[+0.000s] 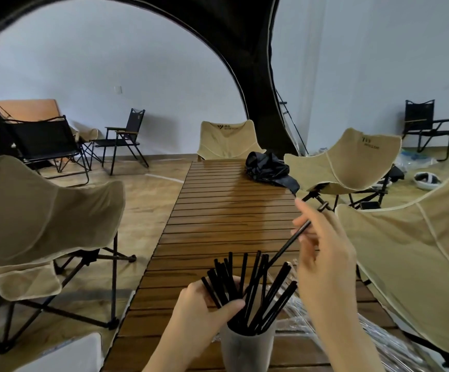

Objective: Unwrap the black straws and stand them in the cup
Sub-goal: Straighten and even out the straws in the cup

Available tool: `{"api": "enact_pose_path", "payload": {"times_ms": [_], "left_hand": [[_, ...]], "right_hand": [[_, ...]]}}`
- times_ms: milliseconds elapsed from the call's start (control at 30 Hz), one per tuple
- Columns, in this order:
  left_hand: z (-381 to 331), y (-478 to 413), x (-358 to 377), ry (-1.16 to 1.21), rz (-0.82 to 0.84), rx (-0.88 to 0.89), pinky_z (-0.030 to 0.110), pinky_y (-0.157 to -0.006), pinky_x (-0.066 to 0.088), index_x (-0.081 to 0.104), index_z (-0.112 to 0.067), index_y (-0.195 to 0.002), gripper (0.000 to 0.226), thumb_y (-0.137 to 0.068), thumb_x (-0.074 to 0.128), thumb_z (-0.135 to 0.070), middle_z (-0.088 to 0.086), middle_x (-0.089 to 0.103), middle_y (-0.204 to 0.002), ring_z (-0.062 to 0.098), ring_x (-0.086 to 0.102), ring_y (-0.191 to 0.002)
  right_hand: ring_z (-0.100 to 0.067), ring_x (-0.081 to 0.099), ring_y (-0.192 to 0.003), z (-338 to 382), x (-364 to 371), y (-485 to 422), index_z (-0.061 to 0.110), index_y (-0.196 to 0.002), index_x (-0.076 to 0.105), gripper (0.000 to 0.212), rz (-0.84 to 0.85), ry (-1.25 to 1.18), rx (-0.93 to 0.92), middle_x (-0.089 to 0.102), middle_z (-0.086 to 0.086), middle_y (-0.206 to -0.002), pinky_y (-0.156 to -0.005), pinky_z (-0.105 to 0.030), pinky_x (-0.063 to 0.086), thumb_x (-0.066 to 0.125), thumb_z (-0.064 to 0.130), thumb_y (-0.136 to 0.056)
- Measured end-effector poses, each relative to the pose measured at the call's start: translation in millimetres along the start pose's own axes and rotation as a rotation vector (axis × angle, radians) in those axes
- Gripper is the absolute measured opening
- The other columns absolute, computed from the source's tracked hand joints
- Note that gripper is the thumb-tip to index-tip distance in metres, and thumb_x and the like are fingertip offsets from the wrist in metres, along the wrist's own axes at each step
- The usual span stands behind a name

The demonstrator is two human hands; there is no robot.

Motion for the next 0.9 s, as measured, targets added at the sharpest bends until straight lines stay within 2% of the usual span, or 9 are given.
{"api": "enact_pose_path", "payload": {"times_ms": [67,200,333,467,567,667,767,867,900], "left_hand": [[1.2,-0.5,-1.5,0.016,-0.01,-0.006,-0.003,-0.068,0.042,0.066,-0.041,-0.105,0.031,-0.079,0.075,-0.025,-0.032,0.066,-0.098,-0.018,0.056,-0.095],[-2.9,0.5,-6.6,0.019,-0.048,0.039,-0.004,-0.072,0.041,0.065,-0.043,-0.103,0.033,-0.079,0.074,-0.021,-0.032,0.066,-0.099,-0.016,0.057,-0.098],[-7.2,2.0,-13.1,-0.01,-0.096,0.059,-0.006,-0.07,0.038,0.062,-0.047,-0.102,0.034,-0.079,0.075,-0.026,-0.037,0.064,-0.098,-0.021,0.053,-0.097],[-17.8,2.3,-22.0,-0.029,-0.175,0.132,0.007,-0.073,0.049,0.066,-0.037,-0.088,0.01,-0.081,0.07,-0.032,-0.024,0.069,-0.09,-0.007,0.063,-0.089],[-23.8,4.2,-30.0,0.014,-0.239,0.167,0.012,-0.074,0.053,0.065,-0.034,-0.09,0.011,-0.081,0.069,-0.031,-0.022,0.069,-0.09,-0.006,0.064,-0.089],[-26.9,5.0,-28.5,0.044,-0.236,0.177,0.012,-0.073,0.053,0.064,-0.032,-0.091,0.012,-0.08,0.069,-0.03,-0.02,0.069,-0.089,-0.004,0.065,-0.087],[-28.7,5.8,-26.8,0.064,-0.249,0.186,0.01,-0.072,0.052,0.058,-0.037,-0.102,0.025,-0.081,0.068,-0.025,-0.024,0.068,-0.093,-0.005,0.064,-0.09],[-23.8,4.9,-25.4,0.138,-0.235,0.155,0.01,-0.07,0.052,0.045,-0.04,-0.114,0.047,-0.081,0.069,-0.017,-0.021,0.071,-0.094,-0.005,0.066,-0.089],[-22.6,4.5,-25.0,0.141,-0.228,0.152,0.01,-0.071,0.052,0.044,-0.04,-0.116,0.049,-0.081,0.069,-0.016,-0.019,0.072,-0.094,-0.004,0.067,-0.089]], "right_hand": [[-0.01,0.058,-0.086,-1.2,-10.8,-0.3,0.007,-0.127,0.057,0.057,-0.098,0.003,0.001,0.055,-0.001,-0.098,-0.08,-0.017,0.049,0.049,-0.018,-0.077],[-0.012,0.056,-0.084,-10.9,-28.9,3.0,0.005,-0.129,0.054,0.058,-0.271,0.014,0.067,0.054,-0.005,-0.097,-0.079,-0.012,0.046,0.047,-0.022,-0.077],[-0.017,0.056,-0.084,-24.6,-35.7,8.8,0.009,-0.13,0.053,0.057,-0.352,0.014,0.193,0.051,-0.004,-0.101,-0.075,-0.022,0.046,0.048,-0.02,-0.081],[-0.016,0.055,-0.082,-37.7,-23.3,9.1,0.012,-0.131,0.051,0.049,-0.231,0.072,0.288,0.051,-0.003,-0.106,-0.071,-0.012,0.038,0.054,-0.008,-0.086],[-0.001,0.05,-0.073,-44.6,-0.1,11.1,0.015,-0.127,0.056,0.041,-0.015,0.17,0.313,0.053,0.0,-0.099,-0.062,-0.007,0.031,0.061,0.007,-0.088],[-0.004,0.047,-0.069,-43.4,18.5,14.2,0.015,-0.122,0.063,0.034,0.13,0.209,0.275,0.056,0.001,-0.087,-0.066,-0.013,0.035,0.064,0.013,-0.087],[-0.009,0.049,-0.068,-41.5,21.2,15.8,0.014,-0.115,0.068,0.028,0.161,0.295,0.239,0.054,0.003,-0.082,-0.067,-0.02,0.037,0.064,0.016,-0.088],[-0.01,0.049,-0.063,-42.6,16.2,17.2,0.018,-0.09,0.071,0.012,0.134,0.348,0.243,0.053,0.007,-0.073,-0.057,-0.015,0.032,0.061,0.023,-0.091],[-0.007,0.045,-0.057,-45.1,15.0,17.2,0.019,-0.075,0.065,0.02,0.128,0.352,0.258,0.049,0.008,-0.067,-0.053,-0.012,0.026,0.058,0.025,-0.093]]}}
Point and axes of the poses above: each hand's wrist, its own y-axis away from the middle knuckle, its own x-axis out of the palm, z = x × y, the point moved 10 cm from there along -y, towards the middle knuckle
